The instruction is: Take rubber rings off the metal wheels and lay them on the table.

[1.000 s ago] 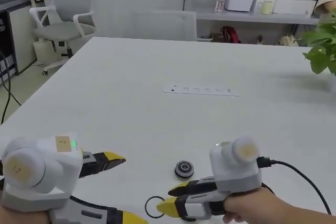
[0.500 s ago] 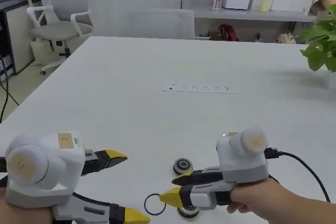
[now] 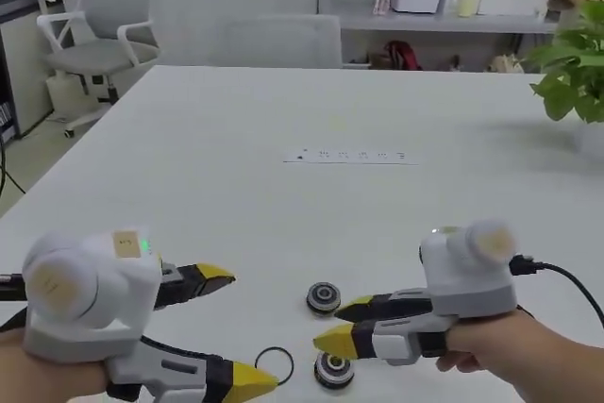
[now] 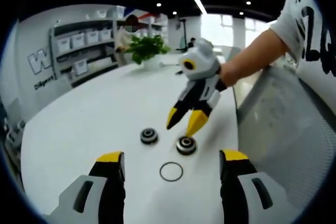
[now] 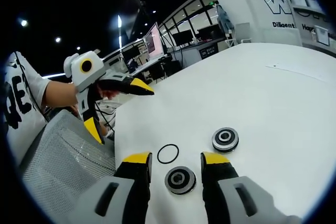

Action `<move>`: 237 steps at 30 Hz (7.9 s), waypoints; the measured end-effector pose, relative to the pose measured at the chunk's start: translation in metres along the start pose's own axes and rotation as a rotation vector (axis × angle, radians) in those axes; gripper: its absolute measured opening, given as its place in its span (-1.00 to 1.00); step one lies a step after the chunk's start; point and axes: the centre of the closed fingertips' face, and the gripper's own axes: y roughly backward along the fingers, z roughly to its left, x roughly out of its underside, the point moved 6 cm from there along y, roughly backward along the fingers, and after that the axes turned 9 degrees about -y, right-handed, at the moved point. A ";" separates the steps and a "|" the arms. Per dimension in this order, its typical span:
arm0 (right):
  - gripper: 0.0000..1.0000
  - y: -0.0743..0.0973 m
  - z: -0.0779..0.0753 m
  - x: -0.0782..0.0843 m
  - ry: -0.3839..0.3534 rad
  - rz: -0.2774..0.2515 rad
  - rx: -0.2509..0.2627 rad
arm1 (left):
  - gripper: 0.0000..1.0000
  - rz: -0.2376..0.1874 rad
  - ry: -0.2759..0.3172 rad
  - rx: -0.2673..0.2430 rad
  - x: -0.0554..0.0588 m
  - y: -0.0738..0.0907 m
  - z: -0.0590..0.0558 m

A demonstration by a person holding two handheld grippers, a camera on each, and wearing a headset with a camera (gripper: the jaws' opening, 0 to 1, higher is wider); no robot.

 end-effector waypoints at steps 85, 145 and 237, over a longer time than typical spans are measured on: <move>-0.61 0.001 -0.010 0.041 0.282 0.151 0.001 | -0.07 0.080 -0.023 0.161 0.010 -0.081 -0.019; -0.96 0.004 -0.016 0.045 0.245 0.152 0.022 | -0.73 0.112 -0.025 0.149 0.014 -0.106 -0.027; -1.00 0.014 -0.012 0.034 -0.219 0.000 -0.067 | -0.76 0.160 -0.072 0.136 0.012 -0.105 -0.032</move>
